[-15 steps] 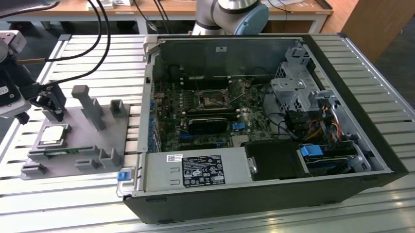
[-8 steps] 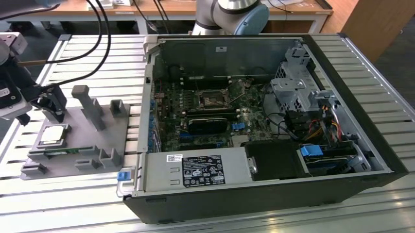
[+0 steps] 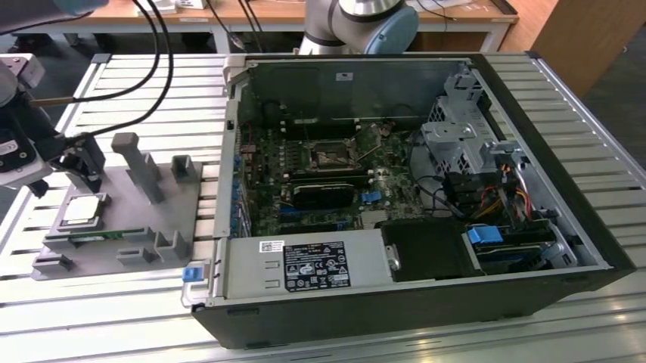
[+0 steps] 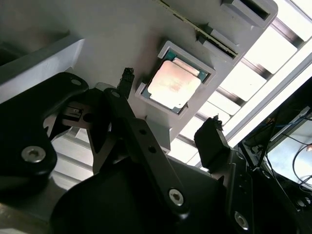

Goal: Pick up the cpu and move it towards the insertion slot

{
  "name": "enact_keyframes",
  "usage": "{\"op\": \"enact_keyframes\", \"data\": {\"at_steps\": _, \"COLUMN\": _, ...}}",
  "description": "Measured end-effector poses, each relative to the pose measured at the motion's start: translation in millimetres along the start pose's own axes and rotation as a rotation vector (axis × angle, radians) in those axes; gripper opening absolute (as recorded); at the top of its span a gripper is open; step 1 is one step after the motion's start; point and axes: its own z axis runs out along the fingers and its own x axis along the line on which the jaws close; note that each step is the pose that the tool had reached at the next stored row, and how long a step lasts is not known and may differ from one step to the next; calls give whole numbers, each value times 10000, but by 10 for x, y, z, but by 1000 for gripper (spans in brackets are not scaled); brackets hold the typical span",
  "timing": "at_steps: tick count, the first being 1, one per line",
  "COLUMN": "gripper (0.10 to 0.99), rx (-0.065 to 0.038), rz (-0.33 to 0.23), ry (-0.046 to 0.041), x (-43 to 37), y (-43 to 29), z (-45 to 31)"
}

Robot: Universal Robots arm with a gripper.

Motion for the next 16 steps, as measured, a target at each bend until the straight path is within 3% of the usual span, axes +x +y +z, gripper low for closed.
{"op": "enact_keyframes", "data": {"at_steps": 16, "gripper": 776, "rx": 0, "rz": -7, "ry": 0, "x": 23, "y": -28, "z": 146}}
